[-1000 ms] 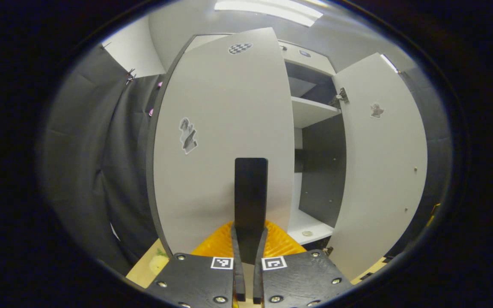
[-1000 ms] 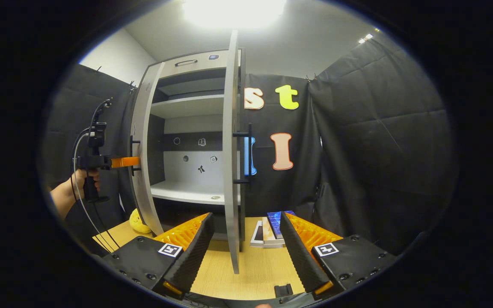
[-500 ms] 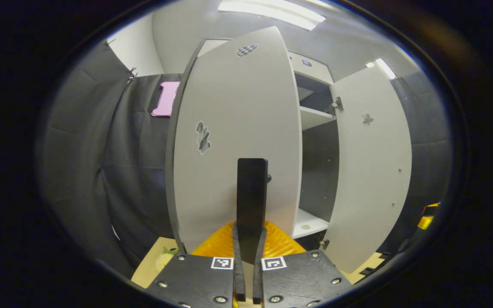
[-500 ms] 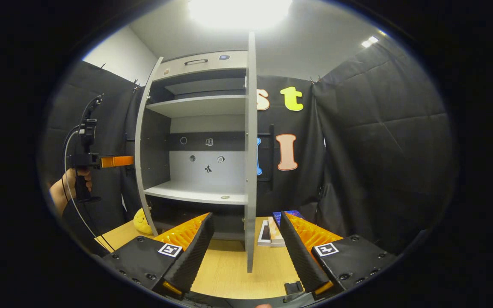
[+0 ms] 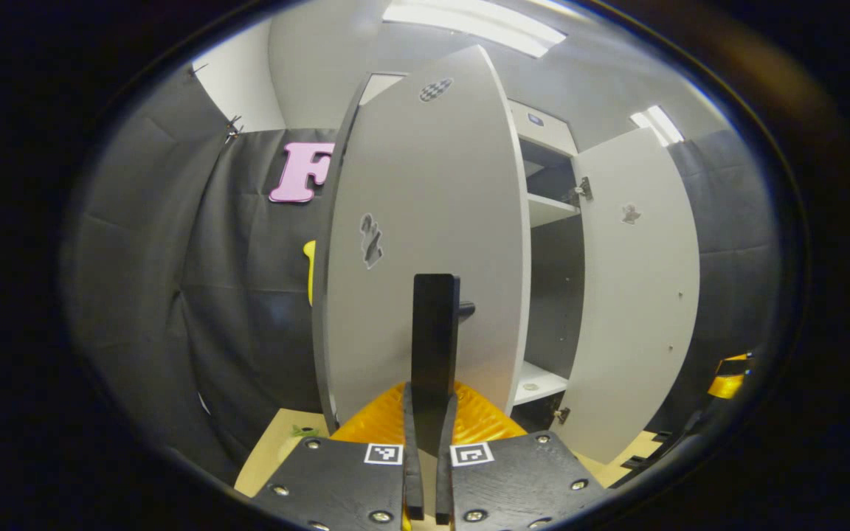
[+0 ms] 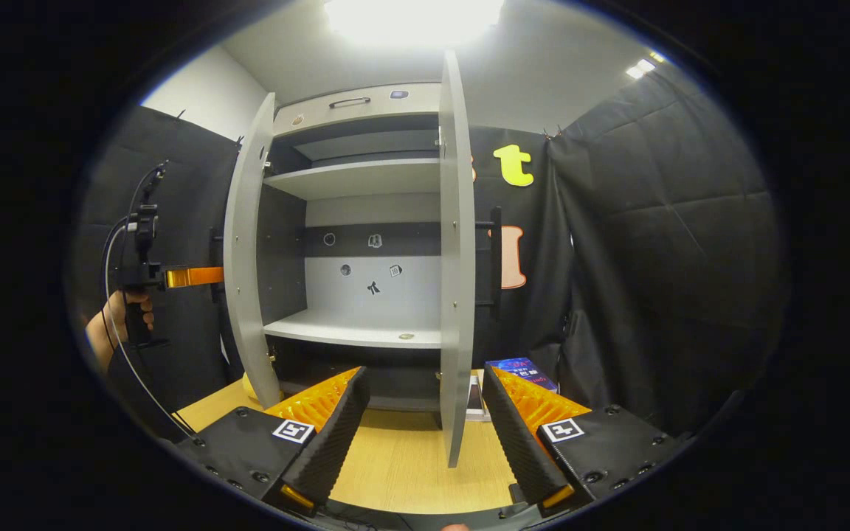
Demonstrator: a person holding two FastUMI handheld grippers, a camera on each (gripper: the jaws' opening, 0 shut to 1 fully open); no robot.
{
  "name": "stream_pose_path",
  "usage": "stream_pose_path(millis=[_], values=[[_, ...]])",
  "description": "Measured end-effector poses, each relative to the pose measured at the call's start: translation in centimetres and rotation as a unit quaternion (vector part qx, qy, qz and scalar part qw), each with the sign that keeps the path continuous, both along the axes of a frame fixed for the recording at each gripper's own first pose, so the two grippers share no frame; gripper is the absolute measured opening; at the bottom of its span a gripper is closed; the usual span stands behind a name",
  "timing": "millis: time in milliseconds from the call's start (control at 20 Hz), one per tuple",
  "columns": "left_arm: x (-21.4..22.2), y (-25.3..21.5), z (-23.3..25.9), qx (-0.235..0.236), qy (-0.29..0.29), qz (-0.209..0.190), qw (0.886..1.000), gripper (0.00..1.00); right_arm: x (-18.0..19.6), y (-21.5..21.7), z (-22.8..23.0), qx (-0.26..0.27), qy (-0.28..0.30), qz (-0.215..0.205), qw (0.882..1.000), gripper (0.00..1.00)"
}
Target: Open the right door of the double-door shoe cabinet with the right hand, and open the left door with the left hand.
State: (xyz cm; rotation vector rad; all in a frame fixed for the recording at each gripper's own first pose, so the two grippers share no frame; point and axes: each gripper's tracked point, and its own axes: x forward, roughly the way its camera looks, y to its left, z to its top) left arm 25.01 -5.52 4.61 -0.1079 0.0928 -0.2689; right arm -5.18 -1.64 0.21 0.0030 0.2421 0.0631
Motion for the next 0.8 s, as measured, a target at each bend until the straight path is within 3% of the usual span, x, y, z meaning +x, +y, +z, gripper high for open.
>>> stream_pose_path(millis=[500,550,750,800], values=[[0.2,2.5,0.0,0.018,-0.015,0.031,0.999,0.09,0.3,2.3,-1.5,-0.007,0.018,0.026,0.999,0.96],[0.3,2.8,0.0,0.018,-0.016,0.038,0.999,0.09,0.3,2.5,-1.7,-0.007,0.019,0.027,0.999,0.93],[1.0,5.1,0.3,0.02,-0.023,0.085,0.996,0.07,0.4,2.9,-2.0,-0.01,0.023,0.032,0.999,0.96],[0.8,6.5,0.9,0.028,-0.025,0.116,0.993,0.07,0.5,3.0,-2.0,-0.01,0.023,0.032,0.999,0.96]])
